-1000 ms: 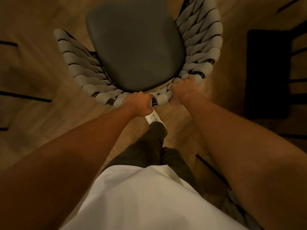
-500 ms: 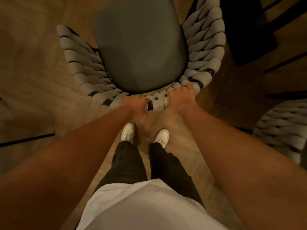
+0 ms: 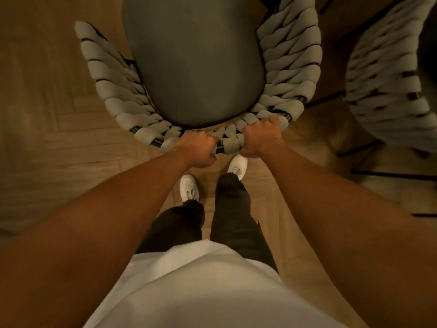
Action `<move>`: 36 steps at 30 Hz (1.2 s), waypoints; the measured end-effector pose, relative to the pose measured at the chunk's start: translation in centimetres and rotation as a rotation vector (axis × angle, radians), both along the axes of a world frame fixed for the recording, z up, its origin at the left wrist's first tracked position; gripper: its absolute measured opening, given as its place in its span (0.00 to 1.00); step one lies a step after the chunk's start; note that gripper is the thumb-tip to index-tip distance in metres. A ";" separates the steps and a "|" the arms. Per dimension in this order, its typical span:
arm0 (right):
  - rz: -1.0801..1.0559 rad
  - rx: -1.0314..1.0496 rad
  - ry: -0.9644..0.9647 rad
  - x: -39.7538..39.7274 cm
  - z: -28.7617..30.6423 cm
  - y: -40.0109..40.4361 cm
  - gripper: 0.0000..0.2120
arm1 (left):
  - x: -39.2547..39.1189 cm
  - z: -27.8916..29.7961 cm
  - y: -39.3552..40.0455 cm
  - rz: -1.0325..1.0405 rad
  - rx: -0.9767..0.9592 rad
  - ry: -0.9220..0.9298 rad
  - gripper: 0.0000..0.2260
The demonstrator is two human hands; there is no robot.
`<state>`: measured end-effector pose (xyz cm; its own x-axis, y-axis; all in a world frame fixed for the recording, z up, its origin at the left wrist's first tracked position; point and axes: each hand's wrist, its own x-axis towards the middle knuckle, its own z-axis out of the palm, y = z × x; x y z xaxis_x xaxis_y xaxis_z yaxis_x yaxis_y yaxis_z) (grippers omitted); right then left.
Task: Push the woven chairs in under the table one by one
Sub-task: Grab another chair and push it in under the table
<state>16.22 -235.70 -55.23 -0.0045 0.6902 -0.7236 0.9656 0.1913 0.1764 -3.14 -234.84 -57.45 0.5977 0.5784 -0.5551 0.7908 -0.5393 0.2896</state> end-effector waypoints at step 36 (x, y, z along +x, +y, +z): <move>-0.504 0.021 0.174 2.7 0.7 22.7 0.19 | 4.8 -0.2 32.6 -0.514 0.047 0.048 0.22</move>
<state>18.89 -213.04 -54.52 0.2121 0.6523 -0.7277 0.9522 -0.3054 0.0038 1.61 -202.29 -57.64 0.7860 0.2411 -0.5693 0.4317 -0.8732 0.2261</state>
